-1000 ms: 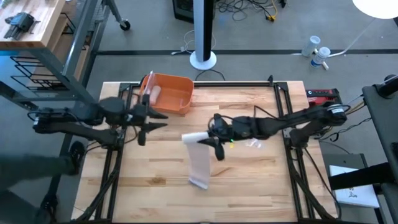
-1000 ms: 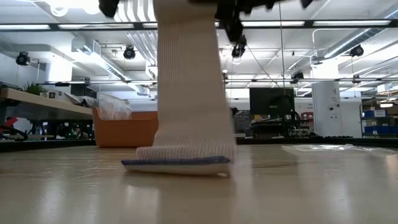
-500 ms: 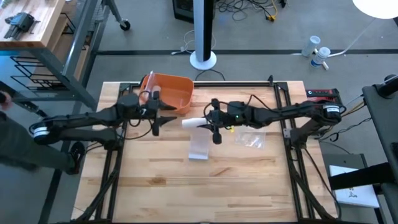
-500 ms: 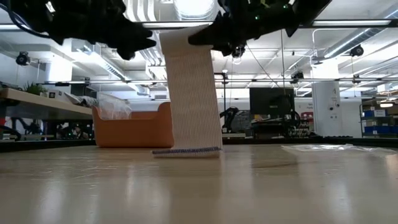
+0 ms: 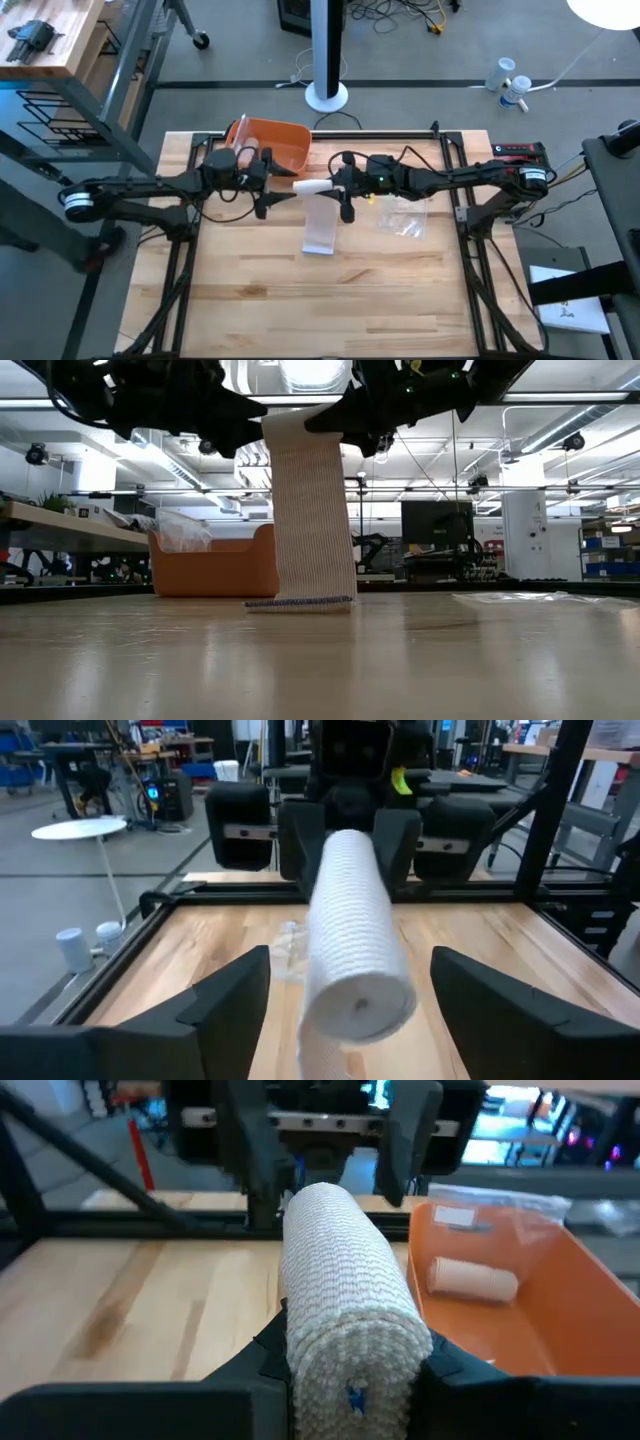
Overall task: Roll bandage
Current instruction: Roll the white bandage
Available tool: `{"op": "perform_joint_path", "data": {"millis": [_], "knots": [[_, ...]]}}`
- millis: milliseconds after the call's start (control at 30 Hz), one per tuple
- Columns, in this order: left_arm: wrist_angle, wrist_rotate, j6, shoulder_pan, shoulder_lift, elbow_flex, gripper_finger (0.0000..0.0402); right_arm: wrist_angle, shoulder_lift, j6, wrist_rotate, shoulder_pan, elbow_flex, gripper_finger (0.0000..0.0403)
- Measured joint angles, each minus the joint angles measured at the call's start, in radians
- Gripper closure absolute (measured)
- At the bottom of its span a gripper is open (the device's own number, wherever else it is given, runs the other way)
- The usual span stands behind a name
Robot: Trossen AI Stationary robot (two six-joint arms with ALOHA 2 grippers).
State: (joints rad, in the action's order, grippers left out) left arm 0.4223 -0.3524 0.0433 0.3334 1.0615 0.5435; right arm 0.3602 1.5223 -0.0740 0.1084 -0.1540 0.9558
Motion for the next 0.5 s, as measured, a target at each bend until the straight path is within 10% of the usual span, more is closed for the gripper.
{"op": "perform_joint_path", "data": {"millis": [500], "knots": [[-0.037, -0.043, 0.015, -0.005, 0.153, 0.121, 0.0187, 0.049, 0.000, 0.301, 0.017, -0.002, 0.000, 0.0318]]}}
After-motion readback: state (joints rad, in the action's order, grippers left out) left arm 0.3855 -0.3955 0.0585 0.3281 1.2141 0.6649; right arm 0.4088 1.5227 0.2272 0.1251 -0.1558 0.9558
